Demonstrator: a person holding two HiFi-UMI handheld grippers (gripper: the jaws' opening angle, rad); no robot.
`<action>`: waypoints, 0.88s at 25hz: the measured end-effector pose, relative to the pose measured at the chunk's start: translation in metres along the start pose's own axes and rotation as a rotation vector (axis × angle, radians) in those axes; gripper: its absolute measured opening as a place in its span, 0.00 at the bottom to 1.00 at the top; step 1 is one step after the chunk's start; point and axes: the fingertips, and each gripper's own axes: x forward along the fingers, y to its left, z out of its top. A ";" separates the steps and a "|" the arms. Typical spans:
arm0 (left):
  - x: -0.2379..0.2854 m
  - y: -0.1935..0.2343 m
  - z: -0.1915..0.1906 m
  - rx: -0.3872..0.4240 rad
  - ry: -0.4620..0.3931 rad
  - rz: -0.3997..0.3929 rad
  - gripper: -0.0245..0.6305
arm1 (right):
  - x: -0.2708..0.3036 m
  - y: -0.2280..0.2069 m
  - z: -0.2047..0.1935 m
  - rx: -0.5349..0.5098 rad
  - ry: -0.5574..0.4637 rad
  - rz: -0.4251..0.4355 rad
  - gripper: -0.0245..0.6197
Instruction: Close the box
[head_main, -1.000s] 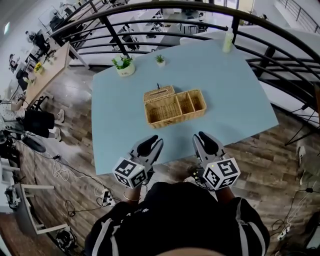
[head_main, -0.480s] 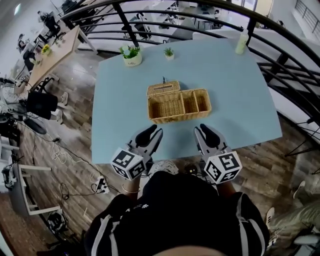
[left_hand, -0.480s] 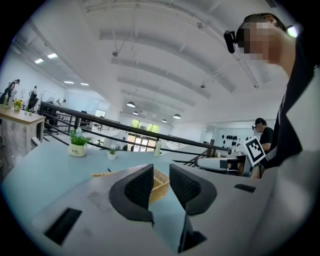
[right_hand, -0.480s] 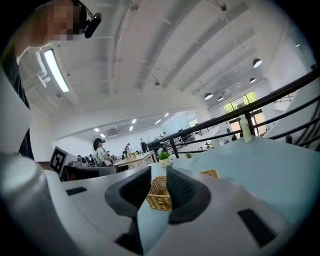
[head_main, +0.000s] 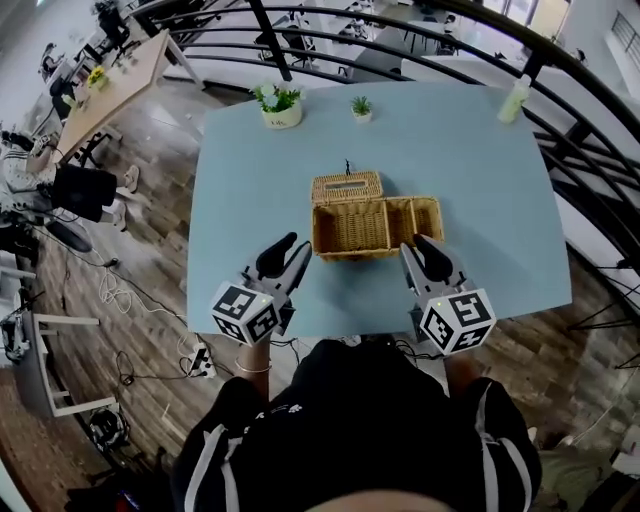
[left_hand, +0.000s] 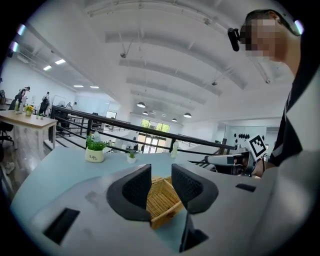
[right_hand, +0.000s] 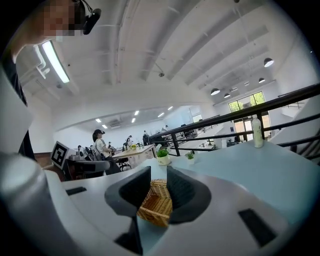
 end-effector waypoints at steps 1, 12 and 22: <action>0.003 0.007 0.002 -0.004 -0.001 0.001 0.20 | 0.007 -0.003 0.002 -0.007 0.007 -0.002 0.19; 0.047 0.095 -0.016 -0.106 0.113 0.032 0.21 | 0.086 -0.043 0.002 -0.014 0.121 -0.027 0.21; 0.092 0.147 -0.057 -0.317 0.190 -0.041 0.23 | 0.140 -0.066 -0.031 -0.001 0.267 -0.050 0.21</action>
